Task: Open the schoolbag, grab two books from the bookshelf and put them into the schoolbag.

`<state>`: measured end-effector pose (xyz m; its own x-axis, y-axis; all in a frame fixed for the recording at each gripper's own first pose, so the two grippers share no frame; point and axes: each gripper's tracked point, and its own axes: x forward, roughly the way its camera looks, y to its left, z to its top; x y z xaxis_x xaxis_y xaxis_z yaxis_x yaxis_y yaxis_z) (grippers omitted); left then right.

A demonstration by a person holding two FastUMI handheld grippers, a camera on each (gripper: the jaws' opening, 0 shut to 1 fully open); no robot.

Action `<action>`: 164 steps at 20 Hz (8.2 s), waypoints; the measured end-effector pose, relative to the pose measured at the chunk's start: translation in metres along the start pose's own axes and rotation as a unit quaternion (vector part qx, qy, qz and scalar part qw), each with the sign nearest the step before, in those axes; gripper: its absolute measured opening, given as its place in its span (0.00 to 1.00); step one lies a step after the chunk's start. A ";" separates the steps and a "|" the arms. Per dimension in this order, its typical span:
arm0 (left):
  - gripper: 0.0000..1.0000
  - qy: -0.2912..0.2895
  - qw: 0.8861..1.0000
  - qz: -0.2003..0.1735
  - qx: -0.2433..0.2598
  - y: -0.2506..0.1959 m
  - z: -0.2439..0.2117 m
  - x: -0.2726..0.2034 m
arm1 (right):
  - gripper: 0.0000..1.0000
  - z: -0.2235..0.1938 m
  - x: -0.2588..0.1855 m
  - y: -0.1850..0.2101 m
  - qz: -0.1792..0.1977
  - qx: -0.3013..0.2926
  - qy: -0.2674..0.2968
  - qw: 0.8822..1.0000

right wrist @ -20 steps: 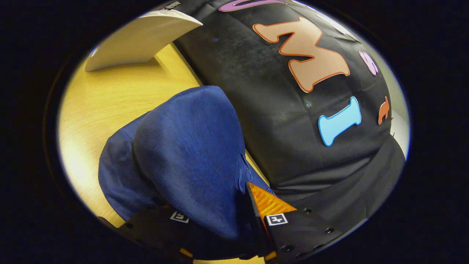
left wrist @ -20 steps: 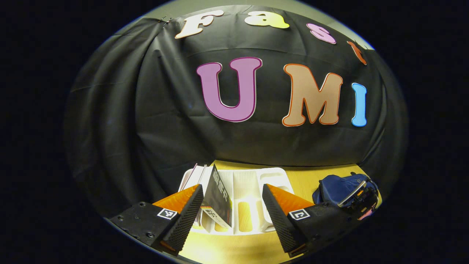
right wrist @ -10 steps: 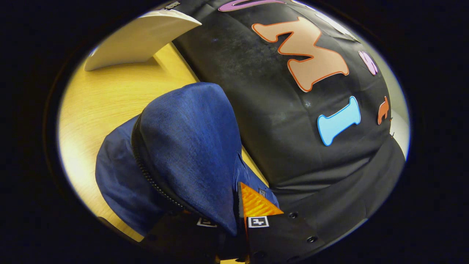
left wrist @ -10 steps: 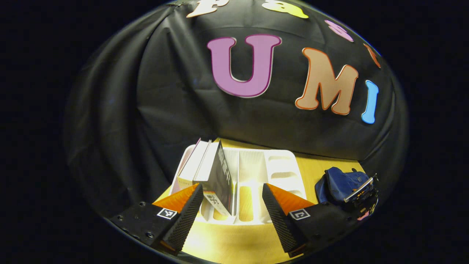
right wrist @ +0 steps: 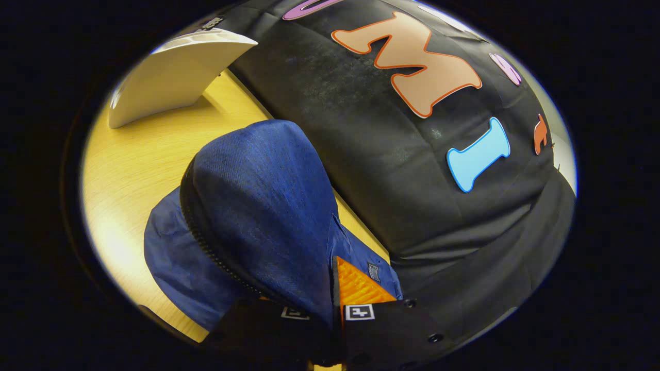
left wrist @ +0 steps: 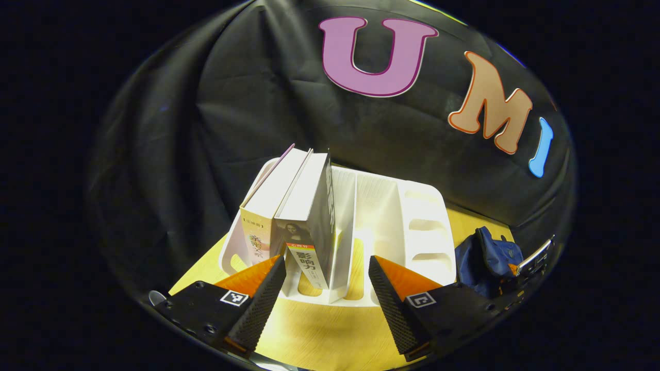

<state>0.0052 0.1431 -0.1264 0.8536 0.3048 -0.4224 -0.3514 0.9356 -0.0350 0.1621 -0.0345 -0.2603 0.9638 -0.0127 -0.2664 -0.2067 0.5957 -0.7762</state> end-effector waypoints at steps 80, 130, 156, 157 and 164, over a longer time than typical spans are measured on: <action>0.33 0.169 0.984 -0.041 -0.032 0.006 0.141 -0.040 | 0.07 0.014 -0.018 -0.076 -0.016 0.155 -0.032 0.987; 0.44 0.270 0.858 -0.418 -0.131 -0.487 -0.152 0.082 | 0.07 0.015 -0.012 -0.087 0.003 0.273 -0.043 0.961; 0.96 0.076 0.974 -0.210 -0.046 -0.187 0.070 -0.064 | 0.07 0.014 -0.013 -0.080 0.007 0.246 -0.039 0.968; 0.96 0.064 0.977 -0.196 -0.050 -0.168 0.086 -0.064 | 0.07 0.014 -0.014 -0.079 0.007 0.245 -0.040 0.969; 0.95 -0.002 0.999 -0.041 -0.005 -0.022 0.156 -0.042 | 0.07 0.014 -0.014 -0.079 0.015 0.245 -0.043 0.968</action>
<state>0.0368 0.1373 0.0333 0.8812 0.2280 -0.4142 -0.2838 0.9557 -0.0776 0.1670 -0.0703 -0.1867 0.9734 0.0641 -0.2201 -0.1497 0.9050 -0.3981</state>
